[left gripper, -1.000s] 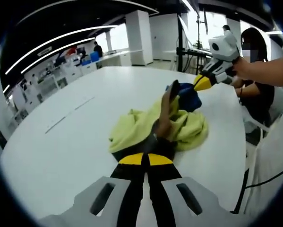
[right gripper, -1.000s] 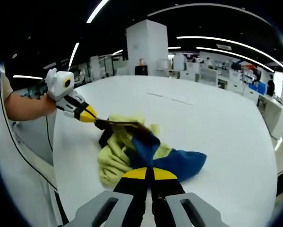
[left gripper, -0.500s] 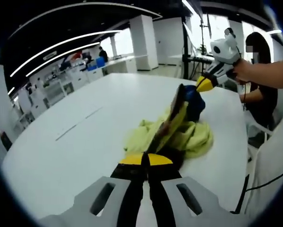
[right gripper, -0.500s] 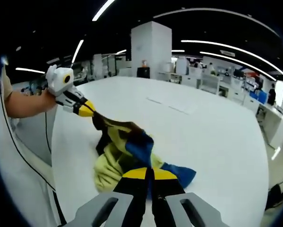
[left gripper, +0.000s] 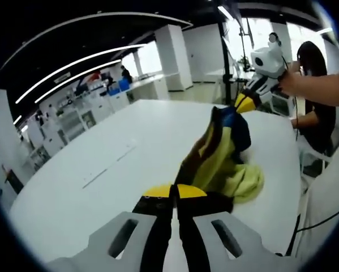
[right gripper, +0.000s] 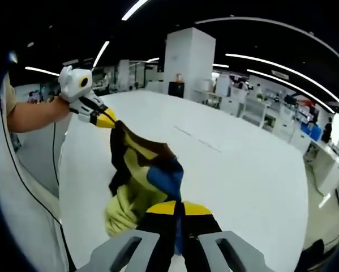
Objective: Fold the garment on the visible template until the final outline fits inside the template.
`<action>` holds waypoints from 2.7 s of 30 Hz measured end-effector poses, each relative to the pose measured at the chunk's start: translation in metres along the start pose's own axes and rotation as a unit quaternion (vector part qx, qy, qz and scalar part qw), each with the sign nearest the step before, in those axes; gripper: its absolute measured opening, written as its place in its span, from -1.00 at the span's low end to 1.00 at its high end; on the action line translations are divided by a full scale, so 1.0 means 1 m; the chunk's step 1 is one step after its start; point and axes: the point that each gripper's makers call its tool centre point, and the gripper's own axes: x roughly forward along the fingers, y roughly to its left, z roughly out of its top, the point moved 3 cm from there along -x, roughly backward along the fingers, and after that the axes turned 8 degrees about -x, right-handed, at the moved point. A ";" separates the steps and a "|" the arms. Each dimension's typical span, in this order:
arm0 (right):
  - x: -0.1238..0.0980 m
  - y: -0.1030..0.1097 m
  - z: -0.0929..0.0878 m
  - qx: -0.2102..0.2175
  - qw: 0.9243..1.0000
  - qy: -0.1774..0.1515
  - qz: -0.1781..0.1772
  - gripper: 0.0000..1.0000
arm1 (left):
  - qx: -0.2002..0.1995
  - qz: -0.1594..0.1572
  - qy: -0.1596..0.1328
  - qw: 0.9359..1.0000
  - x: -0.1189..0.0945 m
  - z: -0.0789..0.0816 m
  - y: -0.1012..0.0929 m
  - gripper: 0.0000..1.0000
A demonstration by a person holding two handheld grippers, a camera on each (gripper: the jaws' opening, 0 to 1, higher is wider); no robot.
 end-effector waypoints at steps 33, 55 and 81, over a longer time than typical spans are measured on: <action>0.013 -0.063 0.043 -0.018 1.000 -0.007 -0.017 -1.00 | 0.026 0.003 -0.018 0.999 0.033 0.064 0.044 -1.00; 0.051 -0.104 0.041 -0.024 0.999 0.004 -0.021 -1.00 | 0.018 0.006 0.007 1.000 0.084 0.061 0.082 -1.00; 0.119 -0.139 0.010 -0.003 0.999 0.044 -0.023 -1.00 | -0.012 0.017 0.046 0.999 0.152 0.031 0.124 -1.00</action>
